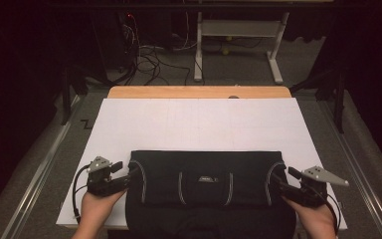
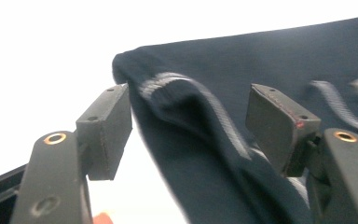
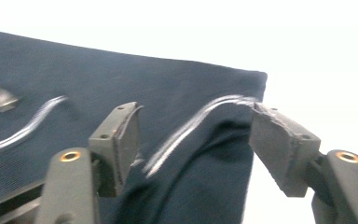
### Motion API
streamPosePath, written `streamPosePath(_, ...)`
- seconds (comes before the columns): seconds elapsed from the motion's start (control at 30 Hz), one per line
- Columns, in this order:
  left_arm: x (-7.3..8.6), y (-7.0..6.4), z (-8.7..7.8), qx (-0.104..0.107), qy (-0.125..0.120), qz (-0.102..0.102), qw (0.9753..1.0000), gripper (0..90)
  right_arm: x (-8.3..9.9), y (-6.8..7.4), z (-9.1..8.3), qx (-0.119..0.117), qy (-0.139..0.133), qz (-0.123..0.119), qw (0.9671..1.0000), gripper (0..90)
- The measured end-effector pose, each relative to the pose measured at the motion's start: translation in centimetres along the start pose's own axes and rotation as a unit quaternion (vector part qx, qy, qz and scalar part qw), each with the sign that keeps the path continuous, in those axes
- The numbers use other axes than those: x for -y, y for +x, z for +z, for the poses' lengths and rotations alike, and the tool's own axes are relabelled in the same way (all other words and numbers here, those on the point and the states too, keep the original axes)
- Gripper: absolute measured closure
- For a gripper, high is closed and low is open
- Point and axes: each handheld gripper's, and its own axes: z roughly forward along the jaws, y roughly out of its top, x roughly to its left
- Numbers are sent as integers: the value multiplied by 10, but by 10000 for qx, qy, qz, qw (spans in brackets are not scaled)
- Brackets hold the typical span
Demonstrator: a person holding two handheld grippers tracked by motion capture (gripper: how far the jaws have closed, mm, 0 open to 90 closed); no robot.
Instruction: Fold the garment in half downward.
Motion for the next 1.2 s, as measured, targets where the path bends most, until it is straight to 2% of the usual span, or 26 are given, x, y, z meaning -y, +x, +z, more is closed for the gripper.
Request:
streamPosePath(0.13,-10,6,24,-31,179,-215,9996,239,-9,-16,30,147,450,170,9987,248)
streamPosePath(0.2,-14,6,35,-39,297,-314,9991,222,-13,-21,43,155,552,236,9981,248)
streamPosePath(0.23,-15,5,40,-54,400,-306,9987,222,-16,-23,49,170,621,246,9976,249)
streamPosePath(0.3,-14,-3,45,-328,409,-163,9985,217,-18,-24,60,126,804,237,9964,329)
streamPosePath(0.37,-16,-7,47,-480,463,-129,9977,217,-19,-21,64,223,847,8,9962,350)
streamPosePath(0.43,-17,-10,49,-634,501,31,9967,271,-20,-17,65,228,909,-12,9956,403)
streamPosePath(0.5,-17,-13,50,-716,497,69,9962,308,-20,-14,65,252,932,-96,9953,448)
streamPosePath(0.63,-17,-15,51,-601,447,118,9971,460,-20,-9,65,101,941,-176,9954,627)
streamPosePath(0.7,-16,-15,51,-347,430,90,9984,602,-21,-7,66,11,972,-143,9952,701)
streamPosePath(0.73,-16,-15,51,-308,432,138,9985,671,-21,-7,66,-28,978,-144,9951,738)
streamPosePath(0.8,-15,-16,50,-294,407,209,9985,721,-20,-4,65,-32,958,-302,9949,780)
streamPosePath(0.9,-16,-14,48,-270,364,197,9988,752,-22,-2,63,25,918,-458,9947,803)
streamPosePath(1.03,-21,-9,45,-345,207,200,9990,766,-25,-6,61,81,687,-357,9970,812)
streamPosePath(1.2,-35,-5,43,-367,107,284,9989,769,-34,-6,62,197,557,-454,9972,815)
